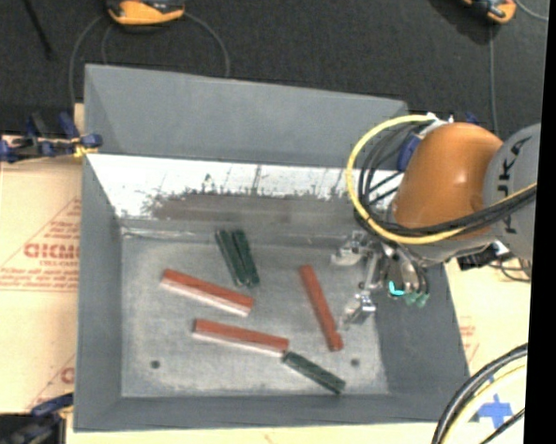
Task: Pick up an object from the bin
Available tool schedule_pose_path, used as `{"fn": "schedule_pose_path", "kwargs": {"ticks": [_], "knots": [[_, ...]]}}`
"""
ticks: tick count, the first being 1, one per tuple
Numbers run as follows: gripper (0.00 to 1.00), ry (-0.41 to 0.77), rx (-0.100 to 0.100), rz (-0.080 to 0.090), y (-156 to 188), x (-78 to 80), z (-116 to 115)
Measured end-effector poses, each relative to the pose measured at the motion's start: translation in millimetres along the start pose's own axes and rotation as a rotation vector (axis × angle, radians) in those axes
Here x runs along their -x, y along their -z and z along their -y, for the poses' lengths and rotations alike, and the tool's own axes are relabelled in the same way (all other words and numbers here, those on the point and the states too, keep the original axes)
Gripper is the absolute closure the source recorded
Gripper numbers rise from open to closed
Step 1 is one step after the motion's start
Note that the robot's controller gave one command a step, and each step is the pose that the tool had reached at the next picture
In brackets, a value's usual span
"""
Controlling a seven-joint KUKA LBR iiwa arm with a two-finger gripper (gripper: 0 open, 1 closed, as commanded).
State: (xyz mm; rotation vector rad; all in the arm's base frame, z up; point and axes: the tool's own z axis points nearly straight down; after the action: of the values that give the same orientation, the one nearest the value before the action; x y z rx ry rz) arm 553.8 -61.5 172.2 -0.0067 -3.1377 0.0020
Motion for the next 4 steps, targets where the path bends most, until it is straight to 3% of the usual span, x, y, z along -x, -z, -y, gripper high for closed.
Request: {"fn": "schedule_pose_path", "kwargs": {"ticks": [2,3,4], "knots": [[0.00,0.010,-0.002,0.014,0.3,-0.1,-2.0],[0.00,0.055,0.002,0.001,-12.2,-1.9,-17.1],[0.00,0.050,0.002,0.009,-7.1,-2.0,-18.7]]}}
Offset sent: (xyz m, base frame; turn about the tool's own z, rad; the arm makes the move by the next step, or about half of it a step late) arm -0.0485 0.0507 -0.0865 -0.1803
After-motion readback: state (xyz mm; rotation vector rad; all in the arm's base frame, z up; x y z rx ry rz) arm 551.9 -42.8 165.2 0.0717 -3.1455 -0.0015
